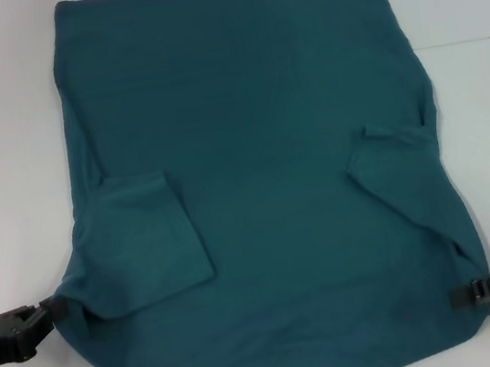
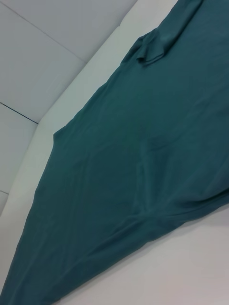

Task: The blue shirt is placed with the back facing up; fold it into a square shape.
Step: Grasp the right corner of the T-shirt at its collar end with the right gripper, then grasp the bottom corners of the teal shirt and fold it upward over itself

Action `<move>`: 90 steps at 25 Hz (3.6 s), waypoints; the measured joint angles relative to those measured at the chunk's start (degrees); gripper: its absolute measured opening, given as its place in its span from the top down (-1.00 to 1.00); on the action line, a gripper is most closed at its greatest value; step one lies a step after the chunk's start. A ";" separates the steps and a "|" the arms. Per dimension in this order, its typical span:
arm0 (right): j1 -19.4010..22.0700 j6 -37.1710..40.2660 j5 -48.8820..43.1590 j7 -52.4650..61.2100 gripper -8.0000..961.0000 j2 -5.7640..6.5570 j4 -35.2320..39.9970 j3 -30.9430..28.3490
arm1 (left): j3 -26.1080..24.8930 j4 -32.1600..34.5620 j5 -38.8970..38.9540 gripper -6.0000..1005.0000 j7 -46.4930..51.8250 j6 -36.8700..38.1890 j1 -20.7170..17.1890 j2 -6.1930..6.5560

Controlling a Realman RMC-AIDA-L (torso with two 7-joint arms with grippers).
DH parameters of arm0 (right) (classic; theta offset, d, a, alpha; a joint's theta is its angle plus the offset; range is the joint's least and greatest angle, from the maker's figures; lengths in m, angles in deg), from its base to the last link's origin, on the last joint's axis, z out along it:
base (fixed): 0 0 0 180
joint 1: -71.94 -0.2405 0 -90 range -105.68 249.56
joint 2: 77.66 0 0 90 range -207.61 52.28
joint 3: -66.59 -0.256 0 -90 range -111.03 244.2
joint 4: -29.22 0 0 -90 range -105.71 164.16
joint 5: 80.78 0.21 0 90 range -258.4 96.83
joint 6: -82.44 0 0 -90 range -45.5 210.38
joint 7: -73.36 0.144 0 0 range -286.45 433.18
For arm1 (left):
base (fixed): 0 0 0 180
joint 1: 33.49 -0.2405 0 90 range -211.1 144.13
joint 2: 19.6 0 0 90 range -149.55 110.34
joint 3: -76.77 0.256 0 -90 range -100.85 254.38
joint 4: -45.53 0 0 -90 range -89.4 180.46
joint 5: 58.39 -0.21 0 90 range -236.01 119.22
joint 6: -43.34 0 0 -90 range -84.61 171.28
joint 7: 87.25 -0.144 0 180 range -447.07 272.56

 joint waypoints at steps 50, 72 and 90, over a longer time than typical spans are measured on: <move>5.46 1.52 3.91 -4.13 -0.72 -0.44 -2.45 -11.98 | 0.45 -0.89 0.01 0.94 -0.37 -0.88 1.34 0.26; 5.67 -0.80 3.19 -4.29 0.52 -0.48 -2.01 -11.69 | 0.40 -1.41 0.04 0.94 -0.35 -1.16 1.94 0.32; 8.39 0.53 3.24 -10.12 0.91 0.16 -1.67 -14.03 | -0.08 0.08 -0.82 0.94 4.29 0.23 0.44 0.42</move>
